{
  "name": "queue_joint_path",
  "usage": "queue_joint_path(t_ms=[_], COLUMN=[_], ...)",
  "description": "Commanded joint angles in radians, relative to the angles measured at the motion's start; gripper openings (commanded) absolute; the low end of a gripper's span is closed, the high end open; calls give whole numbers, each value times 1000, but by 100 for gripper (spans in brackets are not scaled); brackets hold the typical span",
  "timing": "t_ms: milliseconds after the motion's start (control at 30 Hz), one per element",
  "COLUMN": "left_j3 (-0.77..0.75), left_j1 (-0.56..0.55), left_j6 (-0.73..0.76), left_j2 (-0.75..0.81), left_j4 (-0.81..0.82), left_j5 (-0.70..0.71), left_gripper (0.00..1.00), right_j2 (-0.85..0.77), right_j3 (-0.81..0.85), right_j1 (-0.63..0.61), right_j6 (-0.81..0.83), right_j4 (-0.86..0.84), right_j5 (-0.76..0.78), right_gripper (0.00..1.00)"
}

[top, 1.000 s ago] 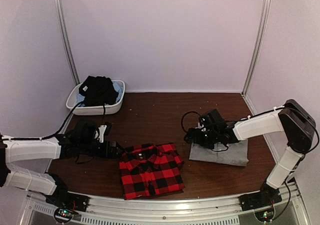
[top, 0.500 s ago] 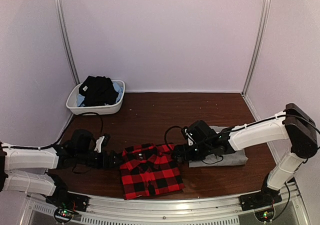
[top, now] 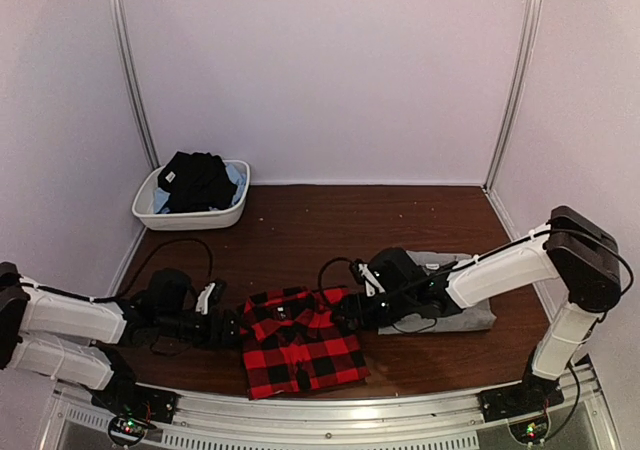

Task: Fold and stack the long sleeve shirts
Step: Pick up the square-folded shirt from the center of the board.

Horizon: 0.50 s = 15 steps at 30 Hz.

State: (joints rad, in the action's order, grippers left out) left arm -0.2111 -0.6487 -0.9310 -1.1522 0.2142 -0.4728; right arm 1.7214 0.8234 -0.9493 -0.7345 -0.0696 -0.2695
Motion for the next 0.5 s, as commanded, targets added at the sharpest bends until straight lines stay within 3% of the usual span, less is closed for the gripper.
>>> queue_joint_path(t_ms=[0,100,333,467], left_j3=[10,6,-35,-73], left_j1=[-30,-69,-150,-151], left_j6=[-34,-59,-101,-77], left_j2=[-62,-123,-284,-302], left_j4=[70,142,337,354], left_j5=[13,8,-8,-22], left_gripper=[69,60,29,12], right_j2=[51,81,130,124], right_j3=[-63,-88,-181,-221], right_j1=[-32,-48,-51,-39], right_j6=[-71,-108,-216,-251], right_j4=[-104,-180,-461,-571], right_j5=[-108,-139,-232,-267], right_gripper=[76,70,50,30])
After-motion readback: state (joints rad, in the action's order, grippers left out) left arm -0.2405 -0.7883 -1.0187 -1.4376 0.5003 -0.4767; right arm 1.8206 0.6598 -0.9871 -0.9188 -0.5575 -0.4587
